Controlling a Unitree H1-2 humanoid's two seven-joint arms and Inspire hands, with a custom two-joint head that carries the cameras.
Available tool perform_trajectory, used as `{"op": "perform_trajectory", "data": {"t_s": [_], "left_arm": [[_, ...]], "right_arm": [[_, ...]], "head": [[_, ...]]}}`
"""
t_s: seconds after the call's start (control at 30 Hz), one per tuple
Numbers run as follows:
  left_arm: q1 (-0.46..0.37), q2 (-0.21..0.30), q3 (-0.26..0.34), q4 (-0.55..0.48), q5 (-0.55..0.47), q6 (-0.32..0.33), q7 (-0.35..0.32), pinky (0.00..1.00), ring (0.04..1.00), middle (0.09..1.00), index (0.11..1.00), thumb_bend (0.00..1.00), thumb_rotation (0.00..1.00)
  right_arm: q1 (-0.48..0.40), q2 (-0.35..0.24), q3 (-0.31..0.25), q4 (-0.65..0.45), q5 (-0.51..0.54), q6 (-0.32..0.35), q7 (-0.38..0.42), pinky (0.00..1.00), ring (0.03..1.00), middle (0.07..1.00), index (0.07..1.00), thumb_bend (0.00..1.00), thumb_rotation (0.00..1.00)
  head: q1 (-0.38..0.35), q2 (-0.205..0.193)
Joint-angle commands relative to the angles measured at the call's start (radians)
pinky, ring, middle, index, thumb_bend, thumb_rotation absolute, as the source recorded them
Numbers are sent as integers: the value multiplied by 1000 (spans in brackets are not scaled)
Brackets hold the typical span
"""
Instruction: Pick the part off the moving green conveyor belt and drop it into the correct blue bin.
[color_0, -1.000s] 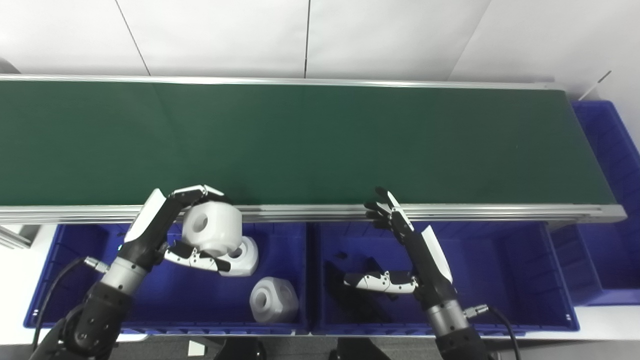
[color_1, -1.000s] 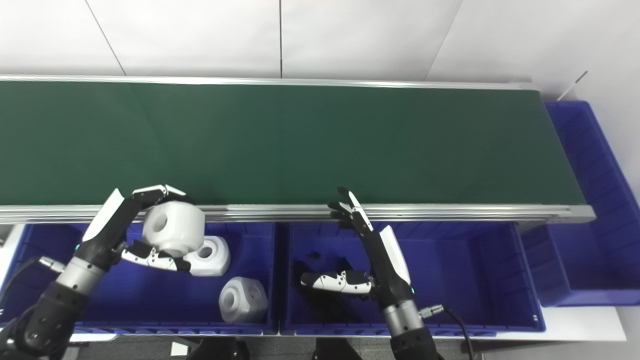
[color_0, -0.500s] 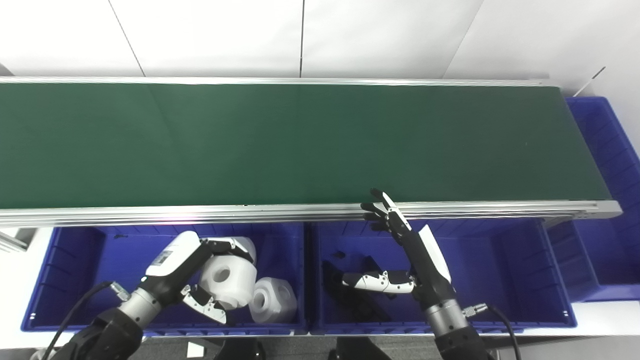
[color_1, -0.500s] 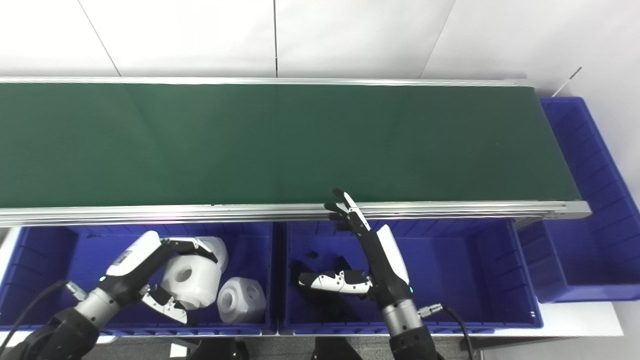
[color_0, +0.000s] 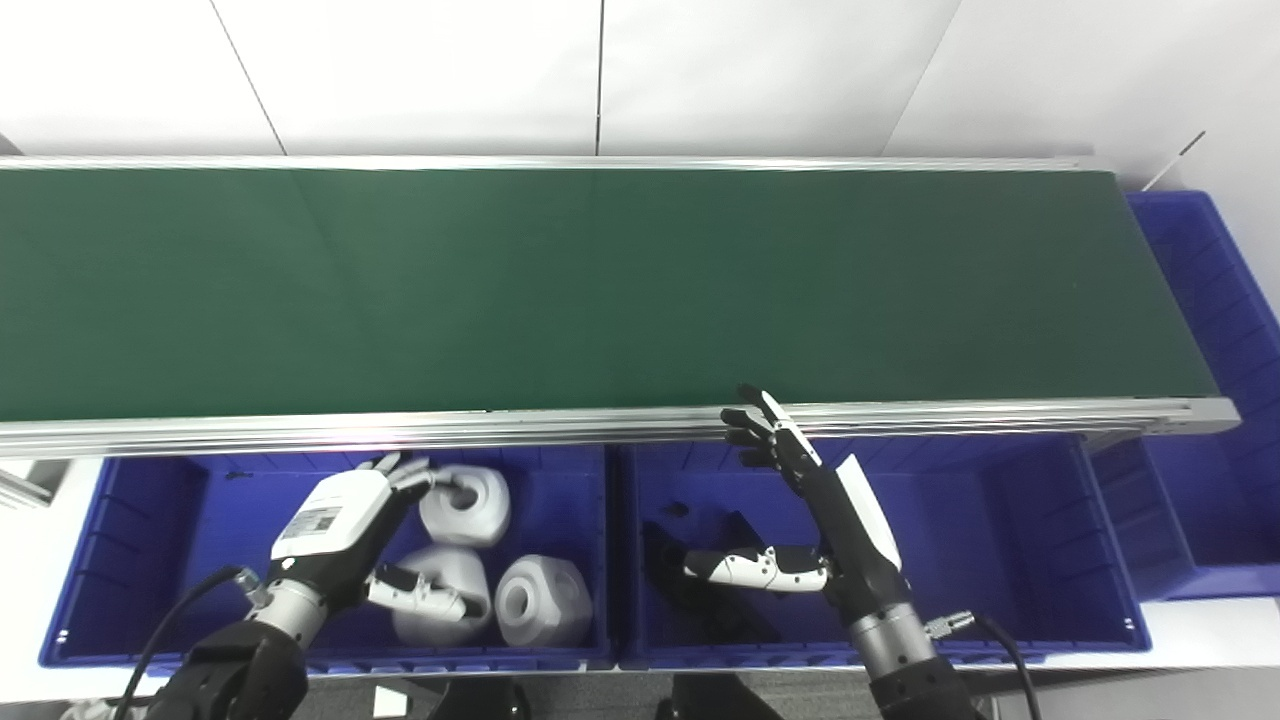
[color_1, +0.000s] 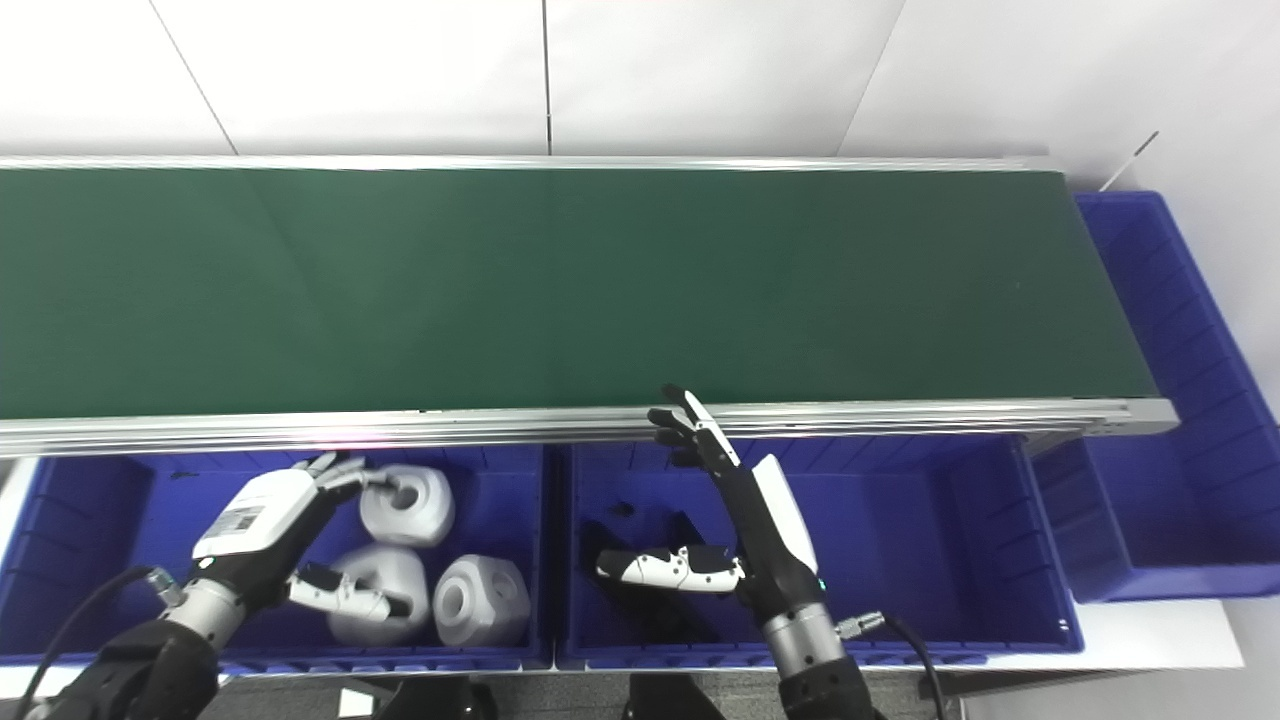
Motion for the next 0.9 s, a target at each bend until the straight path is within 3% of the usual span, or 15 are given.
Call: {"op": "perform_trajectory", "data": {"t_s": [0.0,0.13,0.2,0.33,0.43,0.6,0.87], "left_arm": [[8,-21,29,9,-221,-133,-4,944,1000,1000,979,891,517],[14,-69,27,30,-482,-234,-79,965,1000,1000,990,908,511],[13,-91,27,42,-590,-275,-113,959,1000,1000,982,897,453],[7,-122,27,80,-716,-360,-164,925,981,997,955,918,423],[0,-138,28,115,-749,-408,-194,908,955,972,939,914,384],[-26,-165,54,191,-721,-420,-237,896,934,945,925,890,334],[-50,-189,59,233,-635,-420,-196,855,909,925,914,878,312]], "right_arm": [[-1,-8,-3,-32,18,13,13,779,837,883,958,882,296],[-2,-21,-3,-34,19,39,40,805,873,911,972,883,311],[-2,-26,-5,-33,16,45,45,804,877,918,973,889,319],[-5,-37,-6,-21,13,37,46,793,877,925,975,894,333],[-7,-43,-3,-12,7,32,46,810,890,931,980,895,330],[-10,-54,-3,30,15,22,51,843,902,941,988,896,338],[-37,-61,-6,115,18,-40,34,844,904,935,1000,887,345]], "head": [[1,-8],[-2,-28],[-2,-41],[-2,-63],[-3,-68],[-3,-92],[25,-132]]}}
